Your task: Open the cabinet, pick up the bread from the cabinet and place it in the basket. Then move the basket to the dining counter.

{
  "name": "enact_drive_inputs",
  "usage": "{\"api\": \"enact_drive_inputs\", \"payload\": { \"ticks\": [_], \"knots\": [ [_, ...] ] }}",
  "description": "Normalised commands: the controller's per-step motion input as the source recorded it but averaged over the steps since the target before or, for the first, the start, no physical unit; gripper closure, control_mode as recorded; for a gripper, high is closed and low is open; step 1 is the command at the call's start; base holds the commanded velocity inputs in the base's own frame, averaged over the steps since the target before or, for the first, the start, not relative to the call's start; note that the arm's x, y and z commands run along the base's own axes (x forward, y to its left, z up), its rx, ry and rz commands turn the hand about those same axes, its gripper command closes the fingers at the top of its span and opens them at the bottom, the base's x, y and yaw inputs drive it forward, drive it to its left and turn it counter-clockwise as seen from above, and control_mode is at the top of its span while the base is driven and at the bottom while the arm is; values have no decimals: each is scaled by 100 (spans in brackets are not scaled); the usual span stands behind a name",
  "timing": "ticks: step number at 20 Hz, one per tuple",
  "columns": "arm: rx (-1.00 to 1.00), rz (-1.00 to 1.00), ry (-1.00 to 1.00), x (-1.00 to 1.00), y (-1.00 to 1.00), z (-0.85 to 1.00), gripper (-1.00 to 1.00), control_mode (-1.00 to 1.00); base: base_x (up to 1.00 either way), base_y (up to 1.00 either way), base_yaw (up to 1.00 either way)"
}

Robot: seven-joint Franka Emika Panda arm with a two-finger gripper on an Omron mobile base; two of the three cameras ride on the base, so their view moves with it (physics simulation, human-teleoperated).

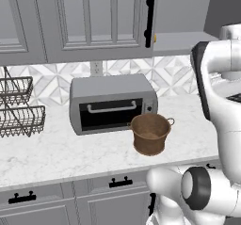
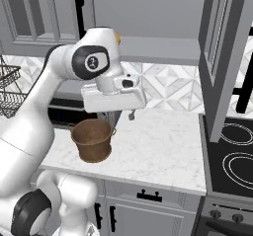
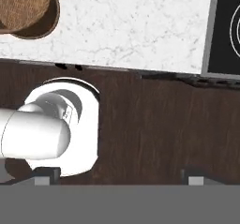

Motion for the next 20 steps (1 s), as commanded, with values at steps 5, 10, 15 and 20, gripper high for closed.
{"api": "enact_drive_inputs", "payload": {
  "ticks": [5, 10, 15, 20],
  "knots": [
    [73, -14, -31, 41, 85, -36, -100, -100, 0, 0, 0],
    [11, -16, -28, 68, 88, 46, -100, -100, 0, 0, 0],
    [-23, -1, -25, 15, 58, 100, -100, -100, 0, 0, 0],
    [-40, 0, -27, 31, 53, 100, -100, -100, 0, 0, 0]
  ]
}}
